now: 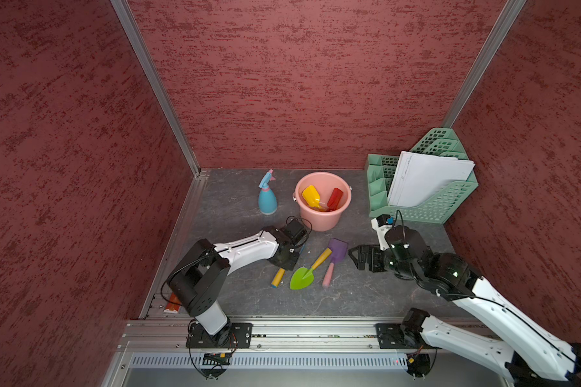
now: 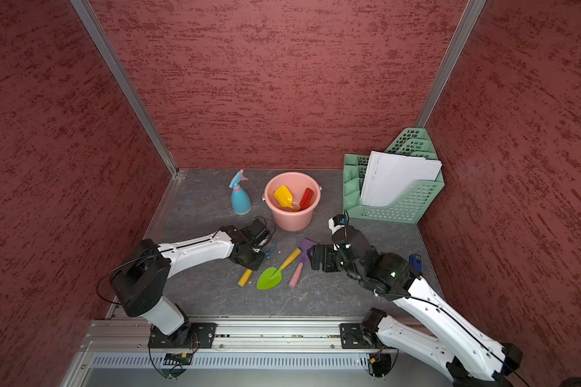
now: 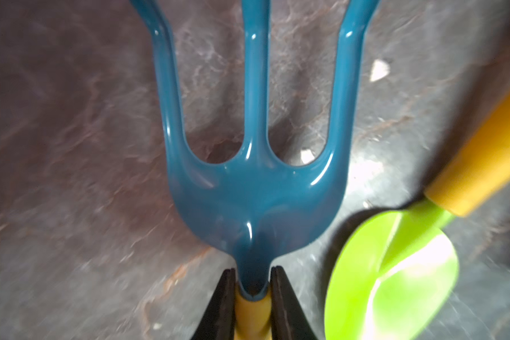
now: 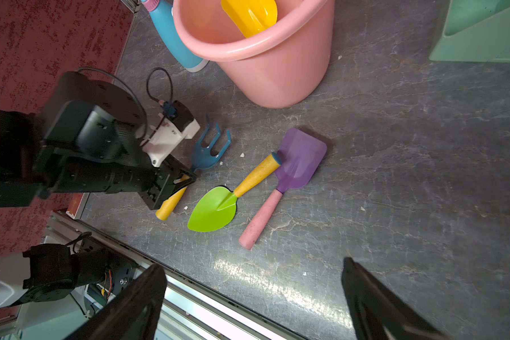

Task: Organize the gardening tools
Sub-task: Pick up the gardening tool from the center of the board.

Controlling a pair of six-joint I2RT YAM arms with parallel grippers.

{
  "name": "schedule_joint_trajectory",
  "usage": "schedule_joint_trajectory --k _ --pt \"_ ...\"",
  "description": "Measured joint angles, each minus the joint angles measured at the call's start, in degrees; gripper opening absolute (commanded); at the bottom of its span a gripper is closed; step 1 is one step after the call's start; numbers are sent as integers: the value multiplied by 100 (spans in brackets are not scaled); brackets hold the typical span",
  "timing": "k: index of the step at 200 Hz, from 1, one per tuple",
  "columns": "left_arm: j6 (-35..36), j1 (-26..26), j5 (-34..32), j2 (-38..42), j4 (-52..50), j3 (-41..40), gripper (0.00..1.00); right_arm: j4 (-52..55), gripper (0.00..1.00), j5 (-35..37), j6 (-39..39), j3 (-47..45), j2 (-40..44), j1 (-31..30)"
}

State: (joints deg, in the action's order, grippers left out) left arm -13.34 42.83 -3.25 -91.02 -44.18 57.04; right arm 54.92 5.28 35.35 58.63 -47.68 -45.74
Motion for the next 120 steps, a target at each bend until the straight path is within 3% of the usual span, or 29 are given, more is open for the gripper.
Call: schedule_joint_trajectory --k 34,68,98,120 --pt "-59 103 -280 1274 -186 24 0 -20 98 0 -2 0 17 0" --pt "83 326 -717 1980 -57 356 0 -111 98 0 -2 -11 24 0" --pt "564 369 -977 2131 844 708 0 -188 98 -2 0 -59 35 0" --pt "1032 337 -1056 1762 1797 1126 0 -249 98 0 2 -111 72 0"
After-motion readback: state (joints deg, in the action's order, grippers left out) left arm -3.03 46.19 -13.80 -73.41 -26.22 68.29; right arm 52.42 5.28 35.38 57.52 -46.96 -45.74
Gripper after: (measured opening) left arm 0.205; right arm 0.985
